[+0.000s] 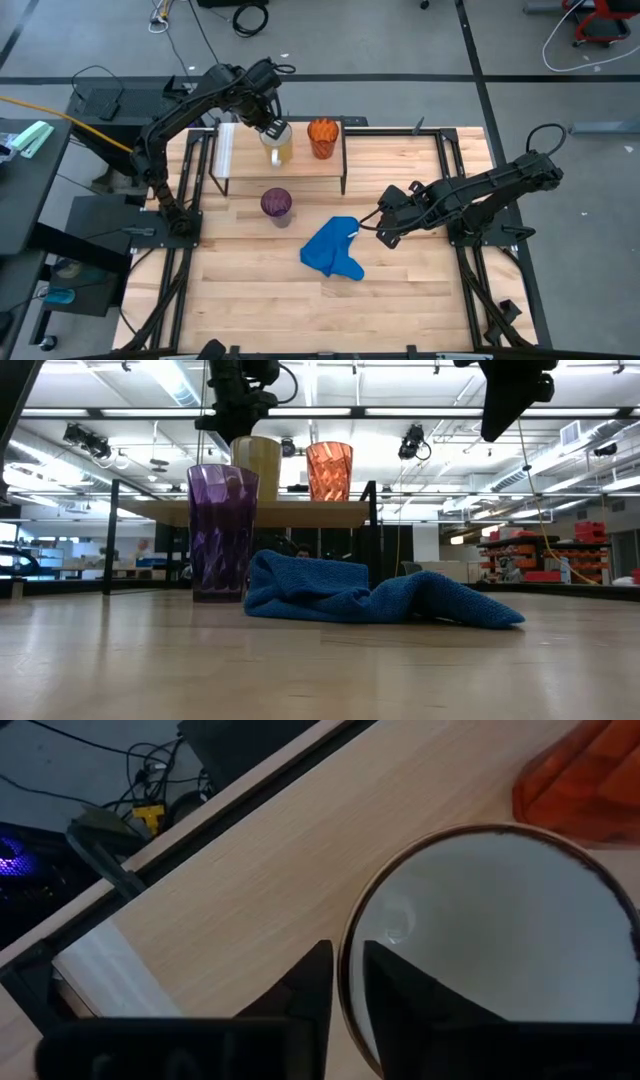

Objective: Stack small to large cups/mugs on shelf
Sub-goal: Put the yellow mug on the shelf, then put the violet glass on the shelf

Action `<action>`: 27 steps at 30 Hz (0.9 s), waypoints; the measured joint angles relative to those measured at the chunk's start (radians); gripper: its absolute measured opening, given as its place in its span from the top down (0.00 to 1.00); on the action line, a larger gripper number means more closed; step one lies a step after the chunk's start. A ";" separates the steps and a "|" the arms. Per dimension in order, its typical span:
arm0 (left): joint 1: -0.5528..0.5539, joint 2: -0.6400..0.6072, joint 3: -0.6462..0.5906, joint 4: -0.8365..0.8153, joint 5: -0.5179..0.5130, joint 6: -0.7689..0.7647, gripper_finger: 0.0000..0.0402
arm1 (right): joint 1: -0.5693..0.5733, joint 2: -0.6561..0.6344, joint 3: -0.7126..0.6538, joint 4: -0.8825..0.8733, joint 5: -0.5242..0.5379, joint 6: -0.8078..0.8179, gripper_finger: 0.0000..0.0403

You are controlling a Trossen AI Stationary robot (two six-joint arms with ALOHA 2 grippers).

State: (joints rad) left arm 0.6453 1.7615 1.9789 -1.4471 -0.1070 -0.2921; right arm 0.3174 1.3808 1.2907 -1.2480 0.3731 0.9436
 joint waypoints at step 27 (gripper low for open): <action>-0.021 -0.106 0.000 -0.076 0.054 -0.039 0.68 | 0.000 0.000 0.000 0.001 0.000 0.000 0.82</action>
State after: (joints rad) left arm 0.6243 1.6557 1.9785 -1.5227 -0.0534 -0.3311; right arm 0.3173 1.3808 1.2907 -1.2472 0.3729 0.9432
